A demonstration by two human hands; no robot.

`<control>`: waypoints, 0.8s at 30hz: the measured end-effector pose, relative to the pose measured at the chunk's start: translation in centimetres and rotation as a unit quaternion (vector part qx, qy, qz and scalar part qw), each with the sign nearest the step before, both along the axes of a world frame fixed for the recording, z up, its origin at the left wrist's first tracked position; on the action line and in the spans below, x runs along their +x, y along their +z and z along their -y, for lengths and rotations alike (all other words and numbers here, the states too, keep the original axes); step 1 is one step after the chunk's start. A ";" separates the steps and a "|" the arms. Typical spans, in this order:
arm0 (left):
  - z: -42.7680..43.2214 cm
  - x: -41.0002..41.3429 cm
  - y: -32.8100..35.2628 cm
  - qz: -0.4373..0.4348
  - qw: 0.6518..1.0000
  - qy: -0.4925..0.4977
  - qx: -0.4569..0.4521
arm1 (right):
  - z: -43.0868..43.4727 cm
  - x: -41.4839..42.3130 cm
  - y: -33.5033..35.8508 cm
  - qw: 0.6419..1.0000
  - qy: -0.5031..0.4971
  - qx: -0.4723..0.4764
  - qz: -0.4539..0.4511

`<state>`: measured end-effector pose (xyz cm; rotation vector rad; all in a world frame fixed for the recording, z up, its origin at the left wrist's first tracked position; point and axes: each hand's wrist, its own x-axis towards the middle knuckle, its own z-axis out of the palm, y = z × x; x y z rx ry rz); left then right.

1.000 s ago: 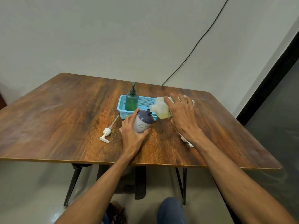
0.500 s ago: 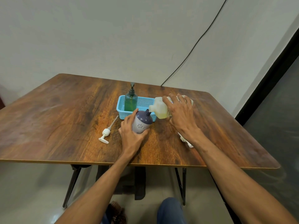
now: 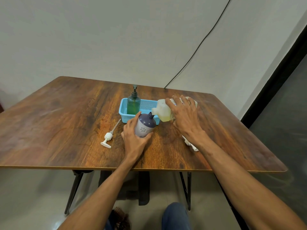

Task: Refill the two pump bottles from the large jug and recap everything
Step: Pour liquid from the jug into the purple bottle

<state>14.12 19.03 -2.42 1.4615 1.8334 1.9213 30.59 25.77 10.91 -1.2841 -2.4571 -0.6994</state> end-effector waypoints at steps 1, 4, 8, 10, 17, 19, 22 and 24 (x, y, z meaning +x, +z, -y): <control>0.0 0.0 0.0 -0.001 1.000 0.000 0.001 | 0.0 0.0 0.0 1.000 0.000 -0.002 0.001; -0.1 -0.1 -0.2 0.000 1.000 0.002 -0.001 | 0.1 -0.1 0.1 1.000 -0.004 -0.008 0.006; -0.1 0.0 -0.3 0.001 1.000 0.004 -0.001 | 0.3 -0.1 0.3 1.000 -0.003 -0.008 0.003; -0.1 -0.1 -0.3 0.001 1.000 0.005 -0.002 | 0.3 -0.1 0.3 1.000 -0.005 -0.009 0.006; -0.2 -0.1 -0.3 -0.012 1.000 0.005 0.001 | 0.3 -0.1 0.5 1.000 -0.015 -0.007 0.021; -0.2 -0.2 -0.3 -0.014 1.000 0.005 0.002 | 0.3 -0.1 0.6 1.000 -0.015 -0.005 0.024; -0.2 -0.1 -0.3 -0.016 1.000 0.007 0.004 | 0.2 0.0 0.6 1.000 -0.013 -0.001 0.023; -0.1 -0.1 -0.2 -0.017 1.000 0.007 0.005 | 0.3 0.0 0.5 1.000 -0.014 0.000 0.023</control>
